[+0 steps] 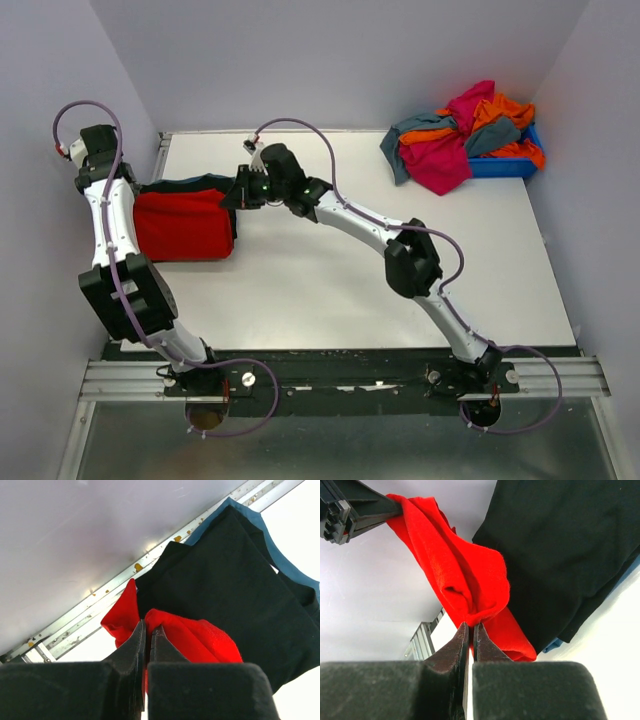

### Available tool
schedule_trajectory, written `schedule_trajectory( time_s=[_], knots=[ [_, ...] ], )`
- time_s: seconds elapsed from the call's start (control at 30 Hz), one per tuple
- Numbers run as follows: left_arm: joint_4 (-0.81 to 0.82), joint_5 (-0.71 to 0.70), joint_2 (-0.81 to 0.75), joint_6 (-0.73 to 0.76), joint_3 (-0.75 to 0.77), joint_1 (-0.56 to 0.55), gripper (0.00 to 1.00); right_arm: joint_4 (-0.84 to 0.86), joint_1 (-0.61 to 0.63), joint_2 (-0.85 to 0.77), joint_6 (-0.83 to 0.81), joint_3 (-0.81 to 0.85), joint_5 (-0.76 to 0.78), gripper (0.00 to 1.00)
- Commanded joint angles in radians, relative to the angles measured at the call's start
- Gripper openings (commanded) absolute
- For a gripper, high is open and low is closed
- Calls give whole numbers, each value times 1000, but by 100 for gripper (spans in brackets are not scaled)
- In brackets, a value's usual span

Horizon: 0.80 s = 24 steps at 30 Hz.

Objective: Fold and stack the t-shirts
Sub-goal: Put the neatly folded tshirt into the corner of the board with both arms

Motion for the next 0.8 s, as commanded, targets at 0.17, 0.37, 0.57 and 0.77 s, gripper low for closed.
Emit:
schedule_trajectory(
  time_s=[0.17, 0.37, 0.57, 0.77],
  knots=[
    [30, 13, 79, 15, 83, 27, 0, 2, -42, 48, 23, 66, 43, 1],
    [42, 47, 114, 1, 97, 29, 0, 3, -58, 80, 46, 76, 51, 1],
    [59, 59, 154, -13, 112, 29, 0, 42, -65, 126, 69, 107, 54, 1],
    [107, 62, 189, -17, 111, 26, 0, 109, -73, 166, 88, 150, 71, 1]
  ],
)
